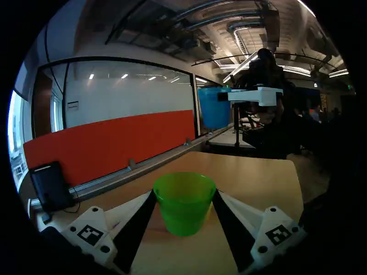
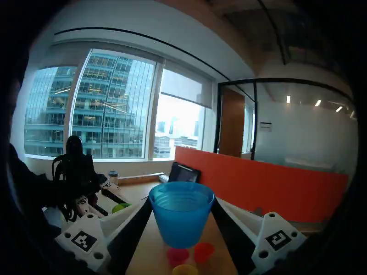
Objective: Pour water
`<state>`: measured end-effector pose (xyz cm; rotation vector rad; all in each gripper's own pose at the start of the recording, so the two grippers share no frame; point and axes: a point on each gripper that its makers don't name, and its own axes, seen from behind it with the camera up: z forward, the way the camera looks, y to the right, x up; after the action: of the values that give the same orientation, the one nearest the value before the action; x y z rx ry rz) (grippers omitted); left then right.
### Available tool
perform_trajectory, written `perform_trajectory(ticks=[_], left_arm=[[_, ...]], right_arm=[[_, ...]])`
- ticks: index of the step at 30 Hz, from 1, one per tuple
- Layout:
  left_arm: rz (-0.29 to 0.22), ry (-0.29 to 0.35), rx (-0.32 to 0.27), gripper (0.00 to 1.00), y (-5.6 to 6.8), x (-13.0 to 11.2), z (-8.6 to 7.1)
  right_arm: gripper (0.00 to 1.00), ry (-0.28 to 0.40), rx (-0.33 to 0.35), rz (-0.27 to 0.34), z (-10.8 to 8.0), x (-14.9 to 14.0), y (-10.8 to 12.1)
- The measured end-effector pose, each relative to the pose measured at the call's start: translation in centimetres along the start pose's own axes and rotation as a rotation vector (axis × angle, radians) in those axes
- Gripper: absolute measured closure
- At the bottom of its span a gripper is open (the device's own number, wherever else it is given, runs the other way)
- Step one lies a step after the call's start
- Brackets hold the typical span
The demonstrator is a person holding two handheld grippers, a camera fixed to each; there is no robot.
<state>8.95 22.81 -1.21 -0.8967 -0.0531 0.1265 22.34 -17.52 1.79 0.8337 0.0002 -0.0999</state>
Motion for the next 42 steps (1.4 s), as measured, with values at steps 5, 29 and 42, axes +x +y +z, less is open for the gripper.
perform_trajectory(ticks=[5, 29, 42], left_arm=[[-0.007, -0.029, 0.000, 0.13, -0.4, -0.9, 0.1], [-0.014, -0.179, -0.029, 0.13, -0.2, -5.6, 1.3], [-0.008, -0.285, -0.054, 0.13, 0.2, -9.2, 1.8]], right_arm=[[0.07, -0.027, 0.011, 0.002, -0.1, -1.9, -0.2], [0.07, -0.198, 0.095, 0.006, -0.3, -11.2, -2.4], [0.07, -0.312, 0.152, -0.032, -0.6, -16.7, -4.4]])
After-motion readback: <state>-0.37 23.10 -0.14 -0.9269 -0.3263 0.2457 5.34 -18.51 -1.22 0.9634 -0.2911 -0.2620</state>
